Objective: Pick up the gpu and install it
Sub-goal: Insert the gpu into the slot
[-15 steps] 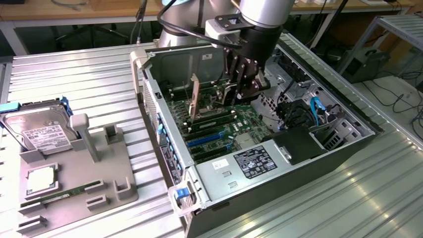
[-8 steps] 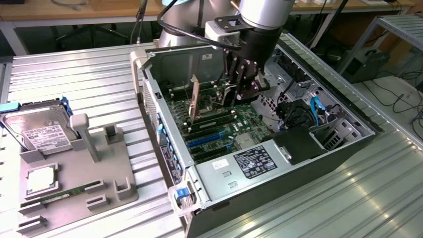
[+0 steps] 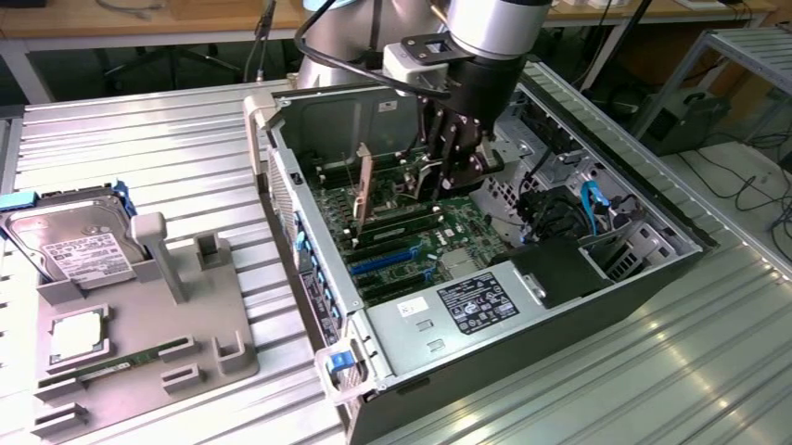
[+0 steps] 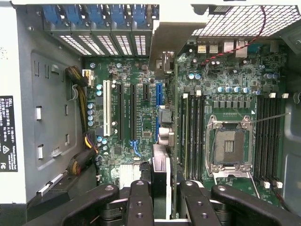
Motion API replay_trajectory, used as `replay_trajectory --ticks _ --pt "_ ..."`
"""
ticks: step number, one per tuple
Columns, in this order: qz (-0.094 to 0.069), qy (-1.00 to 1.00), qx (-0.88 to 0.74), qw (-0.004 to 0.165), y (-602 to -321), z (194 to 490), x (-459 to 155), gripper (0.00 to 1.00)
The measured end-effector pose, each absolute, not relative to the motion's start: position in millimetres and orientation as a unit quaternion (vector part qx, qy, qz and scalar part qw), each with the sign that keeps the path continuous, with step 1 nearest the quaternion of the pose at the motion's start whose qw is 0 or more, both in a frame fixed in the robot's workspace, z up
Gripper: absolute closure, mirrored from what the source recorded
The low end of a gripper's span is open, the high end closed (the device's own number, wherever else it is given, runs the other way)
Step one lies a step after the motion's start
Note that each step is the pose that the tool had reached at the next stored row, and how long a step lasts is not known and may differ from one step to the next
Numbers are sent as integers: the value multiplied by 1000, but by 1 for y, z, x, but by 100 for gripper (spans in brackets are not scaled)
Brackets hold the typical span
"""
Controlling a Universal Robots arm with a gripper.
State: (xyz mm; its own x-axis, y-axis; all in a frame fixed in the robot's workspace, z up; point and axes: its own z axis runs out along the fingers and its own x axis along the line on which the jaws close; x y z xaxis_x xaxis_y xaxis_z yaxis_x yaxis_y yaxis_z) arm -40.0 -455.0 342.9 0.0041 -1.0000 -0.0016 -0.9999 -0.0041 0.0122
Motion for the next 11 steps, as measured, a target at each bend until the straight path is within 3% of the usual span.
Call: replay_trajectory --ticks 11 --pt "-5 -706 709 3 -455 338 -40 73"
